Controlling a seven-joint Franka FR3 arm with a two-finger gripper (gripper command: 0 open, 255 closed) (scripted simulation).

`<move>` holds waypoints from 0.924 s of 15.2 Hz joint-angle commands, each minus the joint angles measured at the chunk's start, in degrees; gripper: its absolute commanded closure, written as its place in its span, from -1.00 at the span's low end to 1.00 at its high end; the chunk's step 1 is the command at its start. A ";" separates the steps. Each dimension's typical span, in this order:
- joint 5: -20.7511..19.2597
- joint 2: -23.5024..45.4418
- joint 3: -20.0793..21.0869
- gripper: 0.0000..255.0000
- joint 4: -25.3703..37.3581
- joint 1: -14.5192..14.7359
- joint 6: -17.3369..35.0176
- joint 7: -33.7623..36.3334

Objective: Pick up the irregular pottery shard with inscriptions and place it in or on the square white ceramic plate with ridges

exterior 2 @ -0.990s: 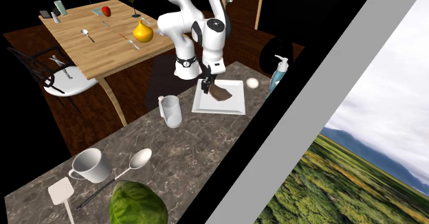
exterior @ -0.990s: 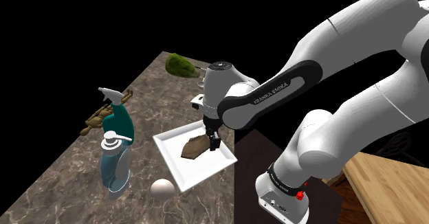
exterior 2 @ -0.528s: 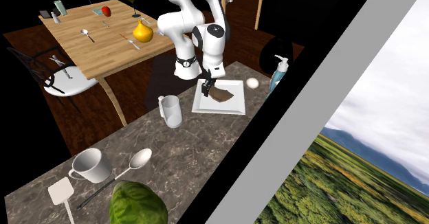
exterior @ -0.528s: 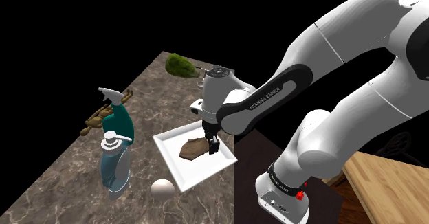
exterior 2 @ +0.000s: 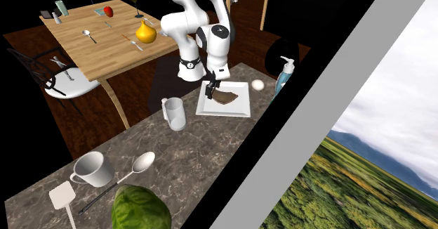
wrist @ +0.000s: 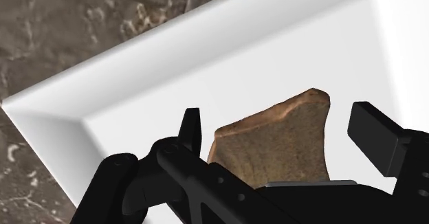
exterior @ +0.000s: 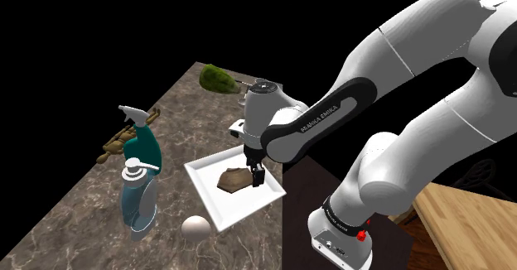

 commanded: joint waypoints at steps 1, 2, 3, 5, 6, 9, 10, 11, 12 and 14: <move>0.00 0.00 0.00 -1.00 0.00 0.00 0.00 0.00; 0.00 0.00 0.00 -1.00 0.00 0.00 0.00 0.00; 0.56 -2.33 -0.17 -1.00 0.59 0.35 -2.90 -0.40; 1.29 -6.48 -0.49 -1.00 2.11 0.86 -8.54 -0.96; 1.47 -7.94 -0.62 -1.00 2.81 1.02 -10.70 -1.11; 1.47 -7.94 -0.64 -1.00 2.81 1.04 -10.70 -1.11; 1.47 -7.94 -0.64 -1.00 2.81 1.03 -10.70 -1.11; 1.47 -7.94 -0.64 -1.00 2.81 1.03 -10.70 -1.11; 1.47 -7.94 -0.64 -1.00 2.81 1.03 -10.70 -1.11; 1.47 -7.94 -0.64 -1.00 2.81 1.03 -10.70 -1.11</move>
